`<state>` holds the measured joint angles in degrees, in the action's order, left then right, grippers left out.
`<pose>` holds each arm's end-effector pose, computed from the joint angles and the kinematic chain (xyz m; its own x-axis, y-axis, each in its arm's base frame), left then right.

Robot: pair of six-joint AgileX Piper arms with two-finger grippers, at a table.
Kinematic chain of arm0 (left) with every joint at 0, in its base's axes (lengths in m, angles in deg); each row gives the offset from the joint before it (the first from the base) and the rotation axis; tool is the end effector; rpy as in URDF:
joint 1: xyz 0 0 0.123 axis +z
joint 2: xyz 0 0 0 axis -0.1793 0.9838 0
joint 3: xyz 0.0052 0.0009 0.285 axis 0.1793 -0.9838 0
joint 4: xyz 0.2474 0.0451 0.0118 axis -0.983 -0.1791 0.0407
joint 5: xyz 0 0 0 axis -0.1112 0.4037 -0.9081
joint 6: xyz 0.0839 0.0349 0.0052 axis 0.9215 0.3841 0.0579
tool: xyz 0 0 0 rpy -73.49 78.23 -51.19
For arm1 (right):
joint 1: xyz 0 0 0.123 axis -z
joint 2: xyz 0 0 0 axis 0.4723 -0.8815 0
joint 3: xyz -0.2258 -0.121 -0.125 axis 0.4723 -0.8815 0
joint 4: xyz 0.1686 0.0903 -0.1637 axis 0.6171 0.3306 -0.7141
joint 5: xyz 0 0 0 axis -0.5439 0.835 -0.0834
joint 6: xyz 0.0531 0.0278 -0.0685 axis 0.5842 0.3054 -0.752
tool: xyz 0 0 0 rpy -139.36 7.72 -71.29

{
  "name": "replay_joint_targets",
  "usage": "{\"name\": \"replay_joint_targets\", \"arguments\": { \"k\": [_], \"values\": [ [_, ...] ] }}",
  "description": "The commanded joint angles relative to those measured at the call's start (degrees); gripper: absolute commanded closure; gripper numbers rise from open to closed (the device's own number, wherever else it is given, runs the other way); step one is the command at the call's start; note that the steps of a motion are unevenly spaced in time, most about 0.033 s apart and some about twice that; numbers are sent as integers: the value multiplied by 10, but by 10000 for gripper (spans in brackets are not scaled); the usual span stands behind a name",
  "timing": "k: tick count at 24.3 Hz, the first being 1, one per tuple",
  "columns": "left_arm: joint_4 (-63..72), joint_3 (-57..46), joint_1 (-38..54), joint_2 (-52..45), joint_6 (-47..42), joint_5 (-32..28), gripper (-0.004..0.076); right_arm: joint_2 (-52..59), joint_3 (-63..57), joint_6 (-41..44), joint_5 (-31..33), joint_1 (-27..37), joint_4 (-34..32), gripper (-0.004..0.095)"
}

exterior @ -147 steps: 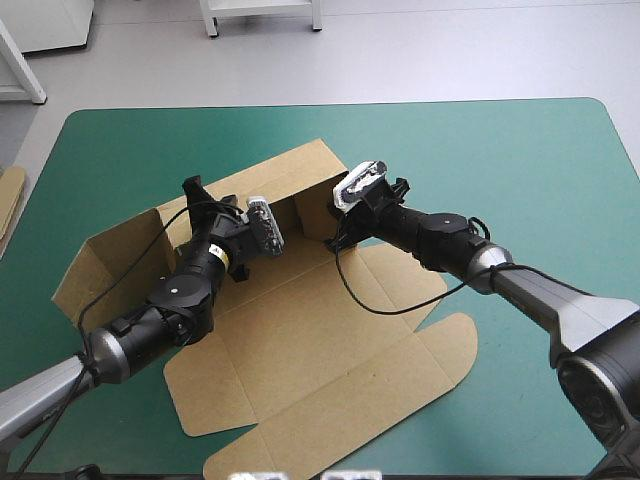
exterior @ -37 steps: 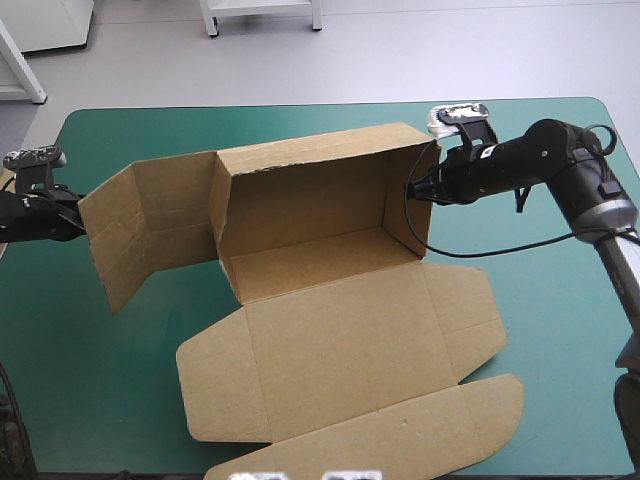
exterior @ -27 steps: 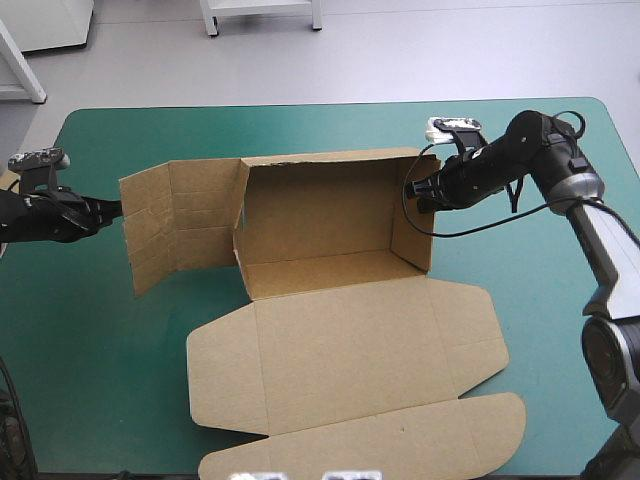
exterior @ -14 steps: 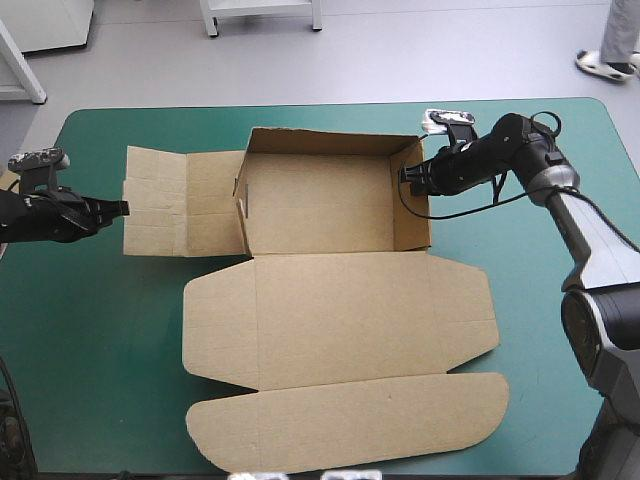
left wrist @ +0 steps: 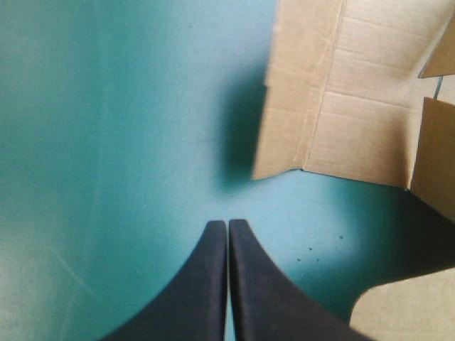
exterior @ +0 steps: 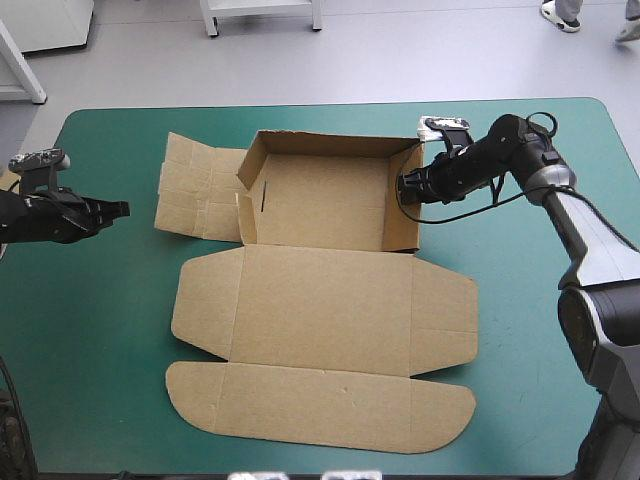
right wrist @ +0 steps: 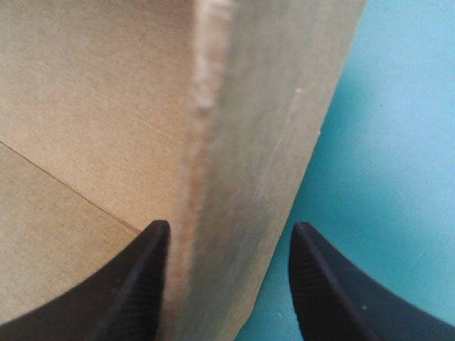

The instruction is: Fold the box

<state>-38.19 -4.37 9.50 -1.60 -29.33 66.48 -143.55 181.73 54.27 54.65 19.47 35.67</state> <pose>0.2915 0.0698 0.3384 -0.7774 -0.1486 -0.6112 -0.0149 0.9758 -0.2182 0.4121 0.1008 0.2921 -0.8684 -0.1393 -0.4758 -0.3352 0.8721 0.3564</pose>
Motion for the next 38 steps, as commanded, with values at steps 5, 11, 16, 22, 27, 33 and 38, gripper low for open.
{"name": "replay_joint_targets", "arguments": {
  "k": [5, 11, 16, 22, 27, 33, 38],
  "values": [
    [22, 21, 2, -18, 1, -16, 731, 39, 118, 28, 73, 1, 2, 424],
    [22, 21, 2, -18, 1, -16, 731, 39, 202, 94, 114, 1, -64, 424],
    [26, 21, 2, -18, 1, -16, 732, 26, 203, 135, 118, -28, -147, 424],
    [31, 21, 2, -18, 1, -10, 732, -33, 203, 180, 117, -56, -170, 424],
    [32, 21, 2, -18, 1, -10, 732, -48, 203, 186, 120, -67, -191, 424],
    [30, 21, 2, -18, 1, -11, 732, -67, 203, 190, 115, -74, -194, 424],
    [30, 21, 2, -18, 1, -11, 732, -88, 203, 194, 117, -76, -194, 425]
  ]
}}
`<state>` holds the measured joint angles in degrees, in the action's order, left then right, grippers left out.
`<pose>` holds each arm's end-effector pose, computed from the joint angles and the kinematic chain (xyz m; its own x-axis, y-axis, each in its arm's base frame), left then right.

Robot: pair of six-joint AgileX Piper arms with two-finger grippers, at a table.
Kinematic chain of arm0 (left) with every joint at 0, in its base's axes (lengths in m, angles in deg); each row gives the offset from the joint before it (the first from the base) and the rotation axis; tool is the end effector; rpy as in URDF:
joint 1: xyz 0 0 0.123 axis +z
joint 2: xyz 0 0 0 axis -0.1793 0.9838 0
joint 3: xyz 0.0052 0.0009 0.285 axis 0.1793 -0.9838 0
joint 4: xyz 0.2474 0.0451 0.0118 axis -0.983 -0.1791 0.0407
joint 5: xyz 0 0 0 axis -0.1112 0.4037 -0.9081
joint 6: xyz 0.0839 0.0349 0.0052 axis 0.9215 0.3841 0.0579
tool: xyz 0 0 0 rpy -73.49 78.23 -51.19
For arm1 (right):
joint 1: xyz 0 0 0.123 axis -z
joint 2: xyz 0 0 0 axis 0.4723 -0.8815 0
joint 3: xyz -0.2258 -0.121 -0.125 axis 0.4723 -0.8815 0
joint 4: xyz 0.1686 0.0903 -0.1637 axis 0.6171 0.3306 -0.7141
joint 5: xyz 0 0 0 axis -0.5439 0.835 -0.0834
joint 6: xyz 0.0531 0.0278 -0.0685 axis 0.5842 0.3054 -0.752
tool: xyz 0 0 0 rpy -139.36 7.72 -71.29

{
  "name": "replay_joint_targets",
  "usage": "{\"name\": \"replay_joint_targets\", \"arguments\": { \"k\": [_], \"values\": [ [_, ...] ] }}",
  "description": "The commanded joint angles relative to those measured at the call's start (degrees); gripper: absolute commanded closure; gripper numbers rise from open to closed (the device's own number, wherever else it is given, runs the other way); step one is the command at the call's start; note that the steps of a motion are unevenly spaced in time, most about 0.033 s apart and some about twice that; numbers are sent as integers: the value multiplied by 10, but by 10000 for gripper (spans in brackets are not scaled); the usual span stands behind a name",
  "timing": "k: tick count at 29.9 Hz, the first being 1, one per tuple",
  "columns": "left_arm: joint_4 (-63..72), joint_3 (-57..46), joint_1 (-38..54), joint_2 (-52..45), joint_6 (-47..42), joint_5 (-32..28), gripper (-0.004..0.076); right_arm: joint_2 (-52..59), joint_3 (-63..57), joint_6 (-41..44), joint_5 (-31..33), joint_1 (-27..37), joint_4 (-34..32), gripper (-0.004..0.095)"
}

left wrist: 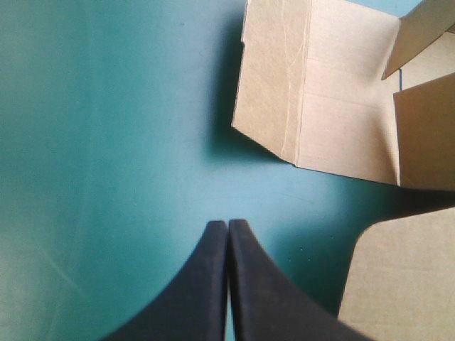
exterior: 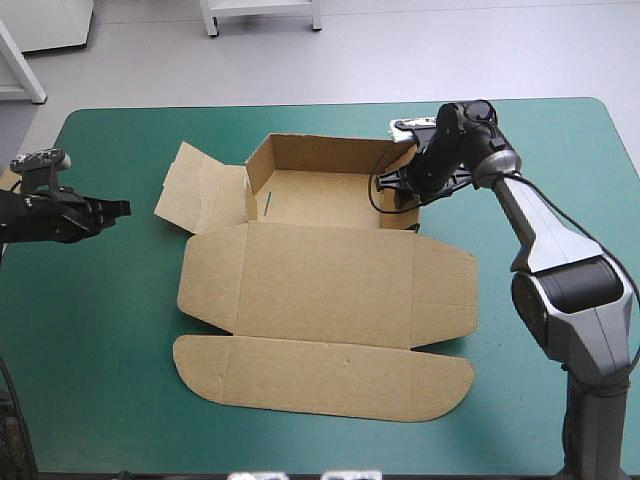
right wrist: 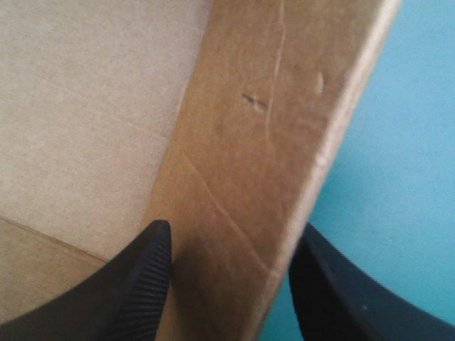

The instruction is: Fold the box

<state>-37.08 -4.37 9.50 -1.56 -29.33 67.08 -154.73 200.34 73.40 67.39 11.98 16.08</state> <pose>0.2914 0.0682 0.3384 -0.7796 -0.1595 -0.6057 -0.0125 0.9708 -0.2395 0.4372 0.1414 0.2828 -0.9312 -0.1717 -0.3214 -0.2363 0.9559 0.1742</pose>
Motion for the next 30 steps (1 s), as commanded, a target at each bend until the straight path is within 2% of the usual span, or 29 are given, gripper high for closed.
{"name": "replay_joint_targets", "arguments": {
  "k": [1, 5, 7, 9, 11, 12, 20, 26, 30],
  "values": [
    [20, 21, 2, -18, 1, -17, 732, 20, 17, 4, -10, -1, 0, 426],
    [20, 21, 2, -18, 1, -17, 732, 14, 17, 4, -9, -4, -2, 431],
    [20, 21, 2, -18, 1, -16, 732, 13, 17, 4, -9, -4, -6, 481],
    [19, 21, 2, -18, 1, -16, 732, 13, 17, 4, -7, -4, -12, 622],
    [18, 21, 2, -18, 1, -16, 732, 14, 17, -17, 0, -4, -13, 855],
    [18, 21, 2, -18, 1, -16, 732, 14, 17, -24, 3, -4, -13, 923],
    [7, 21, 2, -18, 1, -16, 733, 32, 17, -39, 7, 3, -15, 908],
    [-12, 21, 2, -18, 1, -25, 732, 81, 17, -51, 7, 50, -7, 908],
    [-19, 21, 2, -15, -3, -40, 732, 122, 17, -74, 7, 92, 54, 908]
  ]
}}
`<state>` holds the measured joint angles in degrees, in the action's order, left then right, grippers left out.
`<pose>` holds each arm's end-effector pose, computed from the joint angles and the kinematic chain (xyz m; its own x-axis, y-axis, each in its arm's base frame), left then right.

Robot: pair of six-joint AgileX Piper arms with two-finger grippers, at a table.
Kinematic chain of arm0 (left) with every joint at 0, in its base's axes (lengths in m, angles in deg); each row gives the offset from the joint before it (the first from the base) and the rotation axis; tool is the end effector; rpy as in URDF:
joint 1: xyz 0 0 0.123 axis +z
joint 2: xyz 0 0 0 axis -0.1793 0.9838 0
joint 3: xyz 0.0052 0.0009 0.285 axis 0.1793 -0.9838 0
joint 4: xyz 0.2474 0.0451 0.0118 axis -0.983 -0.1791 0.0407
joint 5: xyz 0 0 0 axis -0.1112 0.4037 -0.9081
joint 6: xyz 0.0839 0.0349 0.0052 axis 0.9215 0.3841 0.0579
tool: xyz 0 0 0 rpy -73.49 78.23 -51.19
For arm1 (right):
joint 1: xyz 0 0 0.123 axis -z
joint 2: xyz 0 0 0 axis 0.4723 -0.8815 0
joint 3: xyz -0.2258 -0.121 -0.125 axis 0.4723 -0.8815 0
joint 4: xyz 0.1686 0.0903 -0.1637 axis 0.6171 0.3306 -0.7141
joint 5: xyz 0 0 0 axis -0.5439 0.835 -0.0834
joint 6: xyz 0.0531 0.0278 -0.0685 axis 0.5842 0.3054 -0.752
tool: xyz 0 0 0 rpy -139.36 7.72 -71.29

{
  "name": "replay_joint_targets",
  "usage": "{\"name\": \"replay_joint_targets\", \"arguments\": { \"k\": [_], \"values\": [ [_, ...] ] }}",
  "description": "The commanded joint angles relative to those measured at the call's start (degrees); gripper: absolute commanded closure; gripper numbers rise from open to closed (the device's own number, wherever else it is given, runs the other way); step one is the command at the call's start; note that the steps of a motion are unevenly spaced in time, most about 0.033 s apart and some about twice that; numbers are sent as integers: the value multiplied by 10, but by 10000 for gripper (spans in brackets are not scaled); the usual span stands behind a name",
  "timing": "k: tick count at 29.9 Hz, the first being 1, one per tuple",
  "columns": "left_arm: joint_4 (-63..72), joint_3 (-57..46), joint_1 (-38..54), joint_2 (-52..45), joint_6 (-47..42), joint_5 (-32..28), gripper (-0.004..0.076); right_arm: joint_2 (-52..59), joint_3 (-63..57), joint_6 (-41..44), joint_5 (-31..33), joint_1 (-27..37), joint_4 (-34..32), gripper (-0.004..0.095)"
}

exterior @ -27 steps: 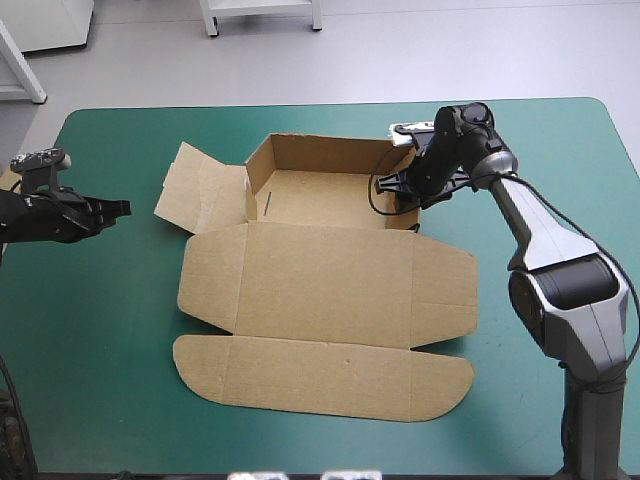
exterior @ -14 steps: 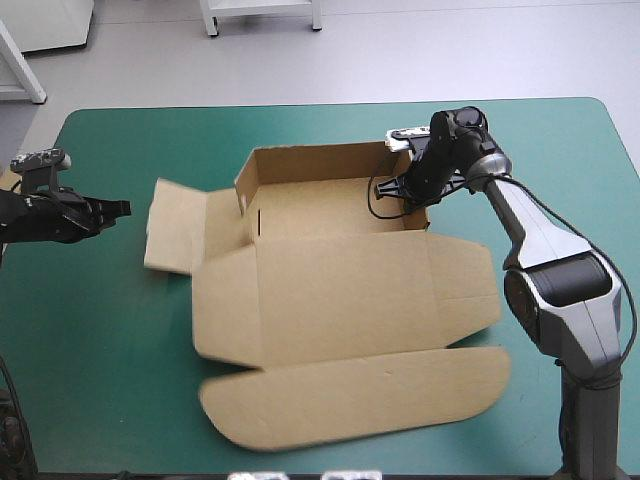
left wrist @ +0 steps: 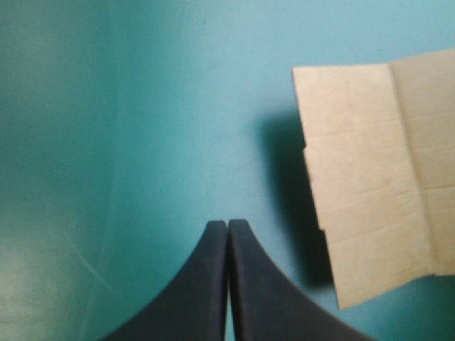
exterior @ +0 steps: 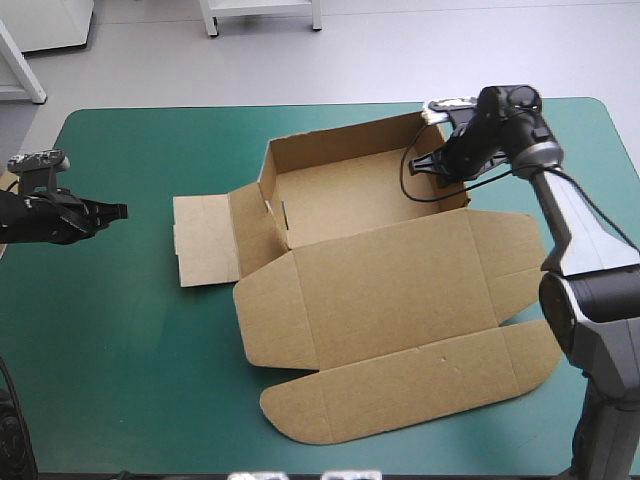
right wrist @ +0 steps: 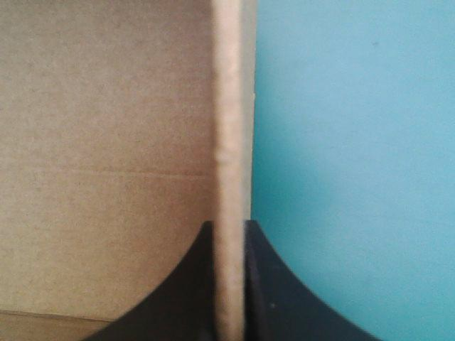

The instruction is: Fold the box

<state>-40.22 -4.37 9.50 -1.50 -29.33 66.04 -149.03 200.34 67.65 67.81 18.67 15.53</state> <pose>0.2914 0.0725 0.3370 -0.7818 -0.1272 -0.6104 -0.0166 0.9829 -0.1836 0.4323 0.0856 0.3272 -0.8925 -0.1580 -0.4225 -0.2304 0.9649 0.1259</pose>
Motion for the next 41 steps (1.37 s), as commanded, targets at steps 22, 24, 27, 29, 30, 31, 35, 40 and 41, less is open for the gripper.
{"name": "replay_joint_targets", "arguments": {
  "k": [22, 24, 27, 29, 30, 31, 35, 40, 41],
  "values": [
    [284, 21, 2, 84, 132, 29, 732, 224, 17, -106, 3, 112, 315, 908],
    [330, 21, 1, 85, 155, 50, 732, 224, 17, -106, 3, 111, 329, 908],
    [397, 21, 1, 86, 186, 85, 732, 224, 16, -106, 3, 98, 329, 908],
    [437, 21, 1, 86, 207, 119, 732, 223, 16, -106, 3, 85, 323, 908],
    [457, 21, 1, 86, 213, 135, 732, 220, 16, -106, 3, 78, 321, 908],
    [472, 21, 0, 86, 215, 146, 732, 216, 15, -106, 3, 71, 319, 908],
    [498, 21, -18, 85, 226, 170, 733, 197, 14, -106, 3, 48, 318, 908],
    [505, 21, -52, 84, 227, 181, 732, 180, 14, -102, -11, 24, 307, 908],
    [507, 21, -57, 84, 227, 181, 732, 176, 14, -101, -12, 23, 302, 908]
  ]
}}
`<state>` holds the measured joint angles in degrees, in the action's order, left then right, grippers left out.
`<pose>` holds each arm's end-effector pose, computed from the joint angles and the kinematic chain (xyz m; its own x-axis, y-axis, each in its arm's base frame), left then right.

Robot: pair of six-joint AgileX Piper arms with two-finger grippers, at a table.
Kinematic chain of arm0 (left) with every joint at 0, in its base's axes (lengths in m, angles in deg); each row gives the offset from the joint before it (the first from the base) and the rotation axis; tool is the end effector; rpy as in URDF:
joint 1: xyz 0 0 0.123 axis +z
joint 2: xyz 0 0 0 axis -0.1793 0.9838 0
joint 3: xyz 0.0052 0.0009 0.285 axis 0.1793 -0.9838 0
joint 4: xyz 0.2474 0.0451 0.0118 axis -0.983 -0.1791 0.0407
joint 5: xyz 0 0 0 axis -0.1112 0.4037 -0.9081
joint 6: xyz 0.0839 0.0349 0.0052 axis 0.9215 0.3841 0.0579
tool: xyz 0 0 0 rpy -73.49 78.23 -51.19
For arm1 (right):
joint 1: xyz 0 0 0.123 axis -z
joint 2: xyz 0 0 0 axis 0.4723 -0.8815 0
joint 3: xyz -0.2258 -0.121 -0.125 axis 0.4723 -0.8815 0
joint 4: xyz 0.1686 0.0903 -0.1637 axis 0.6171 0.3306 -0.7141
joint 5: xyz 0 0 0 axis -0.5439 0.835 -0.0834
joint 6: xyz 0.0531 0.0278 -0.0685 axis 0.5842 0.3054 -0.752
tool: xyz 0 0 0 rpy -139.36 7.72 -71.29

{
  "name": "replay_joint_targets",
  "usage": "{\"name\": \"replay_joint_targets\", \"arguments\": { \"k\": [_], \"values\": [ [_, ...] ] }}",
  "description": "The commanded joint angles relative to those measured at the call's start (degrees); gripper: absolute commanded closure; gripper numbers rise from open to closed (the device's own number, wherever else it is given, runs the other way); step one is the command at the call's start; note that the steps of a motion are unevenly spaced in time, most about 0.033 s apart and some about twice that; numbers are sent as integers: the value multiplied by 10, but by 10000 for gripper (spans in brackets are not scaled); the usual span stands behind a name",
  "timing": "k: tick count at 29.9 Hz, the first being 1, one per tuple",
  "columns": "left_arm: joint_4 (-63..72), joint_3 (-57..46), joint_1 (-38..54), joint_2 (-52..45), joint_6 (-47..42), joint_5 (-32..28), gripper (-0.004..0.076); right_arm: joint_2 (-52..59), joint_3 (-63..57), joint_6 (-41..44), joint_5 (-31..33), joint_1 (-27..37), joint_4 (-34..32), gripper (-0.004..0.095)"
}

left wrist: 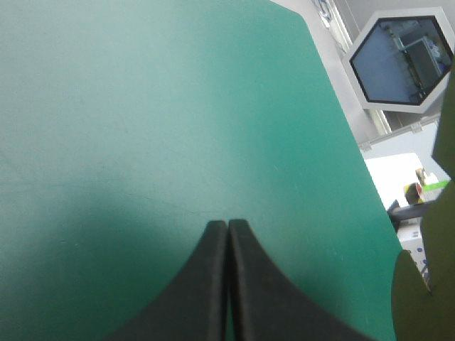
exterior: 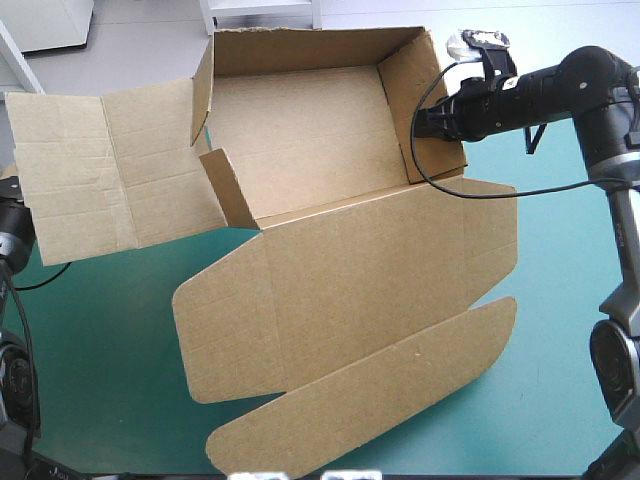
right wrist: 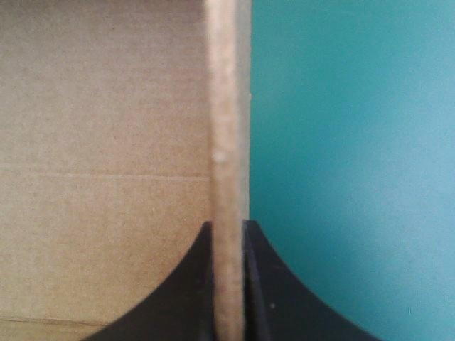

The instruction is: Fold the box

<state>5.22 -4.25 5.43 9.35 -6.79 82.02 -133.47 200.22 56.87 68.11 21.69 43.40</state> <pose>0.3325 0.0108 0.3194 -0.7911 -0.2123 -0.5736 0.3581 0.5995 -0.7158 0.3554 0.0921 0.4519 -0.7083 -0.0915 -0.7000 -0.4921 0.7749 0.3967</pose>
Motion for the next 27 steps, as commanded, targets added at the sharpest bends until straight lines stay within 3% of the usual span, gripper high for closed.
{"name": "replay_joint_targets", "arguments": {
  "k": [1, 27],
  "values": [
    [55, 19, -22, -24, 2, 21, 733, 19, 15, 8, -15, -9, 19, 908],
    [120, 19, -50, -81, 0, 52, 733, -58, 15, 25, -31, -9, -35, 908]
  ]
}}
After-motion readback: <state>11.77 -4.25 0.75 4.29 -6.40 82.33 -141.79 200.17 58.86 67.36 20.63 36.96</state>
